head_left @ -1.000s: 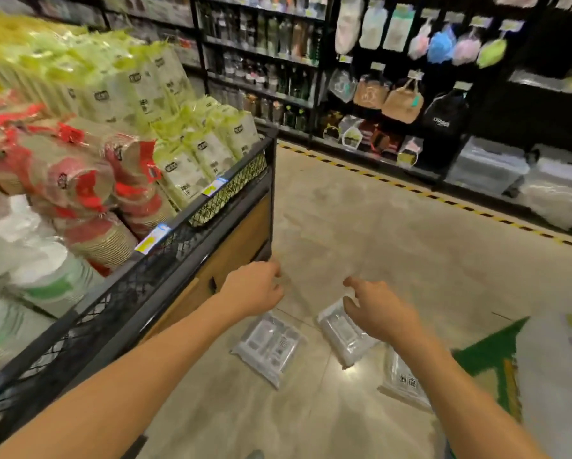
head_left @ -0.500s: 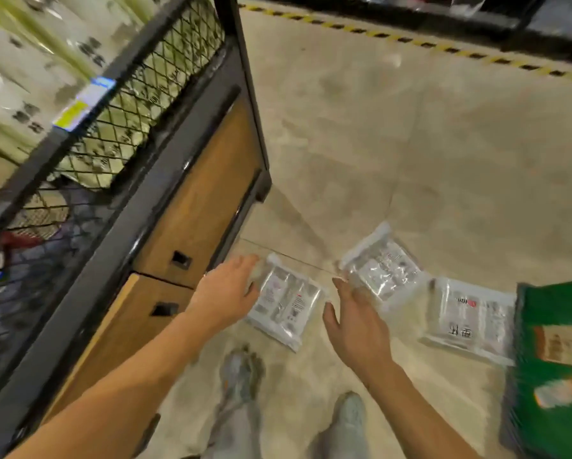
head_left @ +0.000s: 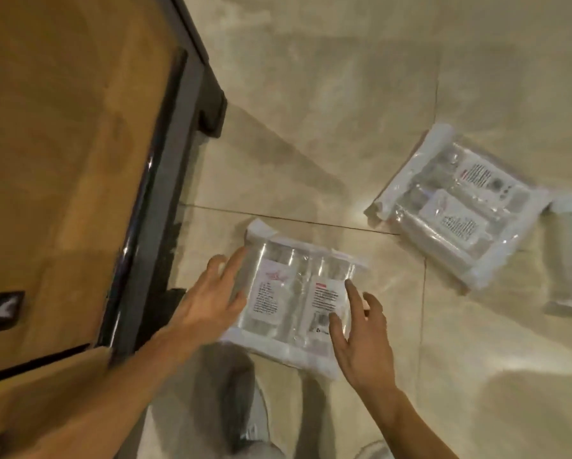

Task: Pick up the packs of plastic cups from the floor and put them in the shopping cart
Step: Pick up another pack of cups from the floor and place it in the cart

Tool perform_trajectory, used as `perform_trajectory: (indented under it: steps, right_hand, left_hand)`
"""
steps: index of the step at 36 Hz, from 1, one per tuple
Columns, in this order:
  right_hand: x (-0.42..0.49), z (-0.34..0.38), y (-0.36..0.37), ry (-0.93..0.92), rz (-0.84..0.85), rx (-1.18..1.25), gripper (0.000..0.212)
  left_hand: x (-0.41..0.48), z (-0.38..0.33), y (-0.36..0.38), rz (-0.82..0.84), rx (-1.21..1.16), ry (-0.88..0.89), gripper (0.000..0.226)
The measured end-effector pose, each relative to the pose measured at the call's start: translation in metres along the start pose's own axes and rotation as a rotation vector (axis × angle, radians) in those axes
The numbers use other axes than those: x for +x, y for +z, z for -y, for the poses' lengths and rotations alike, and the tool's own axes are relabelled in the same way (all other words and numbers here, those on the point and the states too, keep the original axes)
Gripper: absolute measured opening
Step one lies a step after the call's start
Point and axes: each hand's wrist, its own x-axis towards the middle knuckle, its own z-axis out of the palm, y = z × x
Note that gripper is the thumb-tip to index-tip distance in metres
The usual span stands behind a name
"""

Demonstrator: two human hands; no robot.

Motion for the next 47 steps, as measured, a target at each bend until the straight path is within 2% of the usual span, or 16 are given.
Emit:
perform_trajectory:
  steps: [5,9,13,17,21,26,37,42,47]
  right_hand:
    - [0.032,-0.057,0.073,0.008,-0.058,0.064,0.068]
    - [0.043,-0.066,0.094,0.021,-0.129,0.172,0.077]
    - [0.046,-0.066,0.088,0.000,-0.094,0.263,0.075]
    - [0.039,-0.048,0.040,-0.037,-0.110,0.255,0.068]
    - [0.004,-0.009,-0.045,-0.073,-0.152,0.241,0.067]
    - [-0.068,0.061,-0.184,-0.135,-0.257,0.221,0.067]
    - [-0.287,0.192,-0.532,-0.177,-0.515,0.211,0.067]
    - [-0.383,0.206,-0.646,-0.095,-0.638,0.260,0.066]
    - [-0.457,0.177,-0.715,-0.012,-0.801,0.267,0.066]
  left_hand:
    - [0.041,0.056,0.089,0.013,-0.141,0.000,0.066]
    - [0.053,0.067,0.123,-0.036,-0.291,0.034,0.062]
    - [0.052,0.065,0.122,-0.052,-0.350,0.026,0.065]
    - [0.036,0.034,0.086,-0.066,-0.348,0.053,0.063]
    - [0.000,-0.020,0.011,-0.088,-0.346,0.109,0.065]
    - [-0.072,-0.113,-0.117,-0.141,-0.336,0.221,0.064]
    - [-0.264,-0.367,-0.409,-0.197,-0.226,0.529,0.059]
    - [-0.328,-0.477,-0.482,-0.219,-0.126,0.693,0.060]
    - [-0.370,-0.583,-0.506,-0.186,-0.029,0.889,0.061]
